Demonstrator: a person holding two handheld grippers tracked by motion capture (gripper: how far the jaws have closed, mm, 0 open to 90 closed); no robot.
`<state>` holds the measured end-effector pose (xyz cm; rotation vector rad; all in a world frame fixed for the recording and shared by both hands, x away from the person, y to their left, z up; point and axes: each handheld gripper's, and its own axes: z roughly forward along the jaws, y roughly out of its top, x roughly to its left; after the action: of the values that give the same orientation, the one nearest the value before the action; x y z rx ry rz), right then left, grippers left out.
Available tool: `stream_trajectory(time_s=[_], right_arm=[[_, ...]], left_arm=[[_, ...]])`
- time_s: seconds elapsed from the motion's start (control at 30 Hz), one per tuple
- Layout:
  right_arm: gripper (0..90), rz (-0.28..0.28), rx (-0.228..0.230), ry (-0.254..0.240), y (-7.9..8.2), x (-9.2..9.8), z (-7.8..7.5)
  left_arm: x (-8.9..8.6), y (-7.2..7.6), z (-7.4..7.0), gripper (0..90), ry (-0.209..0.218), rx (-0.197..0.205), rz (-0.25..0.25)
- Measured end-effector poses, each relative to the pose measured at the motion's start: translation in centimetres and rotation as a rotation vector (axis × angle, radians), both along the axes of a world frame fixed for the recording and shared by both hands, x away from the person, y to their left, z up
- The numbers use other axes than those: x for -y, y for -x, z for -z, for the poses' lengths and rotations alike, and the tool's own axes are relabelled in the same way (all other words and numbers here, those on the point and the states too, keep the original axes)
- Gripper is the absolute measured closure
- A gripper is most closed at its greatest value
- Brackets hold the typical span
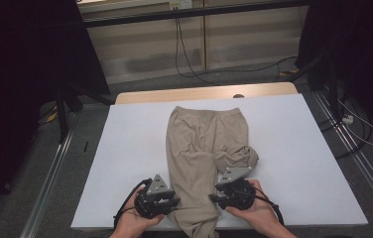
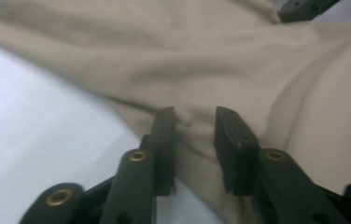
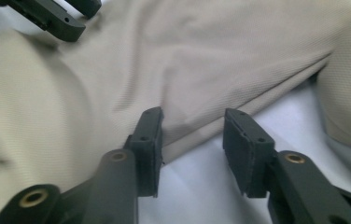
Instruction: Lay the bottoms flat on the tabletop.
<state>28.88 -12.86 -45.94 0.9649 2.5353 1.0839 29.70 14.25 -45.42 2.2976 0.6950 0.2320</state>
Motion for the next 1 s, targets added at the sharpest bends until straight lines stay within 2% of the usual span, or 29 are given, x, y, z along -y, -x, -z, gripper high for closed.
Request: stream_trajectory(time_s=[0.03,0.07,0.1,0.13,0.17,0.2,0.23,0.27,0.37,0.47,0.5,0.57,0.6,0.63,0.67,0.77,0.8,0.87,0.9,0.93,1.0], right_arm=[[64.8,-0.004,0.015,0.011,0.0,-0.2,0.0],[80.6,-0.020,0.016,0.014,0.0,-0.4,-0.1],[87.8,-0.038,0.014,0.018,0.0,-0.5,-0.2],[88.7,-0.024,0.029,0.037,0.0,-0.7,-0.2],[89.1,-0.017,0.035,0.045,-0.2,-0.7,-0.3],[89.3,-0.003,0.057,0.065,-0.5,-0.7,-0.4],[89.5,0.013,0.074,0.079,-0.9,-0.5,-0.4],[89.5,0.028,0.071,0.076,-1.4,-0.1,-0.5],[89.5,0.099,0.076,0.068,-2.6,1.6,-0.6],[89.4,0.150,0.099,0.098,-3.5,3.0,-0.5],[89.1,0.146,0.074,0.094,-3.8,3.2,-0.3],[85.5,0.151,0.077,0.086,-3.5,3.2,-0.4],[79.3,0.146,0.090,0.079,-3.2,3.1,-0.6],[72.9,0.140,0.099,0.068,-2.8,3.0,-0.9],[70.0,0.141,0.104,0.049,-2.3,3.0,-1.2],[64.3,0.106,0.134,-0.005,-0.9,2.8,-2.2],[65.8,0.068,0.131,-0.025,-0.5,2.6,-2.4],[70.7,-0.004,0.119,-0.055,0.3,1.9,-2.4],[72.1,-0.044,0.098,-0.060,0.6,1.5,-2.2],[71.1,-0.077,0.082,-0.054,0.8,1.0,-1.9],[64.1,-0.109,0.052,-0.027,1.0,0.2,-1.0]], left_arm=[[0.0,-0.2,-0.2,79.1,-0.023,-0.003,0.001],[0.2,-0.3,-0.2,90.0,-0.021,-0.022,-0.006],[0.4,-0.5,-0.3,90.0,-0.026,-0.025,-0.008],[0.6,-0.8,-0.4,90.0,-0.035,-0.016,-0.012],[0.8,-1.2,-0.4,90.0,-0.042,-0.001,-0.028],[0.9,-1.7,-0.4,90.0,-0.034,-0.003,-0.047],[0.9,-2.4,-0.3,90.0,-0.014,-0.025,-0.064],[1.0,-3.1,-0.2,90.0,0.006,-0.039,-0.076],[1.3,-4.2,-0.2,90.0,0.008,-0.027,-0.107],[1.7,-4.9,-0.1,90.0,0.015,-0.008,-0.139],[1.8,-5.0,-0.1,90.0,0.017,-0.007,-0.149],[1.7,-4.8,-0.1,89.9,0.031,-0.020,-0.164],[1.5,-4.5,-0.3,87.2,0.038,-0.009,-0.164],[1.3,-4.1,-0.5,78.6,0.049,-0.001,-0.164],[1.1,-3.6,-0.9,73.6,0.062,0.010,-0.149],[0.8,-1.7,-1.8,73.1,0.093,0.051,-0.070],[1.1,-1.0,-1.9,74.1,0.099,0.056,-0.033],[1.9,-0.2,-1.6,75.8,0.080,0.053,0.036],[2.5,0.1,-1.2,74.3,0.083,0.044,0.063],[3.2,0.2,-0.8,69.0,0.069,0.038,0.105],[4.5,0.4,0.1,56.3,0.017,0.060,0.128]])
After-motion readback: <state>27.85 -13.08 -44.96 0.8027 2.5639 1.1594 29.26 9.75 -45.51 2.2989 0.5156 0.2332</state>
